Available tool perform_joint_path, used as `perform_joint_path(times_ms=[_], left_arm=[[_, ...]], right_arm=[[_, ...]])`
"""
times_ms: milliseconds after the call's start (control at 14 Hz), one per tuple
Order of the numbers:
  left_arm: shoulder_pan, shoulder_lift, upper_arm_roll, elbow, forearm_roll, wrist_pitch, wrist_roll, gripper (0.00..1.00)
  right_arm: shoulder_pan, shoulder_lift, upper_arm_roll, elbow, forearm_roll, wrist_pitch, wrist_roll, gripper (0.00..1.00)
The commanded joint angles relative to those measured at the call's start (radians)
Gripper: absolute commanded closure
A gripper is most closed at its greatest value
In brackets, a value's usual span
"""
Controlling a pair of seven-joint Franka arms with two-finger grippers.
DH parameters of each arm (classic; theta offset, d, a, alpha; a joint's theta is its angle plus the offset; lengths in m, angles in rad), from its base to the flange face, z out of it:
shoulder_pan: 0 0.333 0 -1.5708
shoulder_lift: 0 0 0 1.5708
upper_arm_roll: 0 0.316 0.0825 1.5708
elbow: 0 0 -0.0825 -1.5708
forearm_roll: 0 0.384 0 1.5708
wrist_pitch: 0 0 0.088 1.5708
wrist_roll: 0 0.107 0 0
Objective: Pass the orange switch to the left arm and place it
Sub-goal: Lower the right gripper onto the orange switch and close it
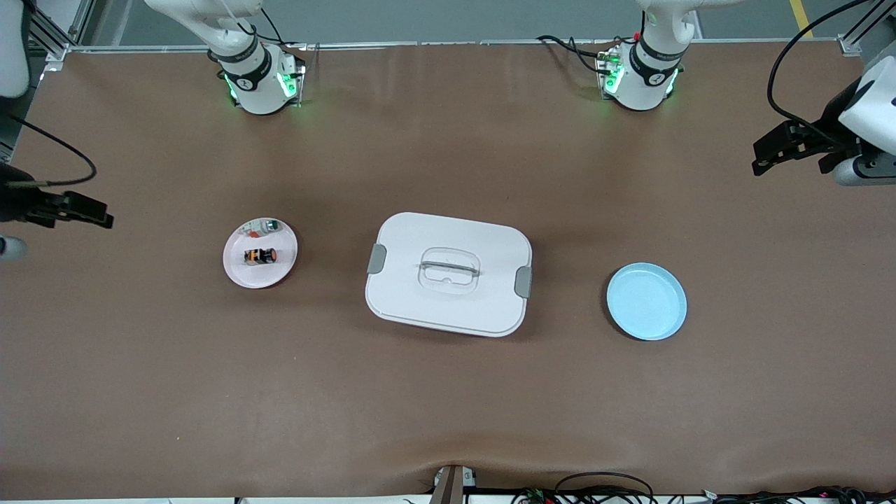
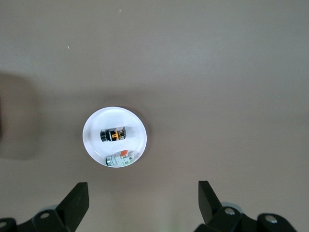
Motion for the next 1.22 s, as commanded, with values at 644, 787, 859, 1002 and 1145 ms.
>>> perform_joint_path(times_ms=[644, 787, 859, 1002, 1145], left_arm=[[0.001, 0.002, -0.001, 0.003, 0.003, 0.024, 0.016, 0.0], [-0.002, 0.004, -0.001, 0.003, 0.002, 0.033, 0.016, 0.0], [-0.002, 0.004, -0.001, 0.003, 0.002, 0.033, 0.016, 0.0], [0.001, 0.005, -0.002, 0.003, 0.0, 0.035, 0.016, 0.0], [0.0, 0.016, -0.001, 0.003, -0.001, 0.048, 0.016, 0.0]], right_arm=[[0.116, -0.038, 0.003, -0.538, 0.101, 0.549, 0.168, 0.0], [0.156, -0.031, 0.003, -0.604, 0.101, 0.652, 0.166, 0.0], [0.176, -0.027, 0.003, -0.648, 0.101, 0.727, 0.166, 0.0], [0.196, 0.006, 0.003, -0.695, 0.1, 0.833, 0.165, 0.0], [0.194, 0.043, 0.002, -0.693, 0.089, 0.844, 0.145, 0.0]])
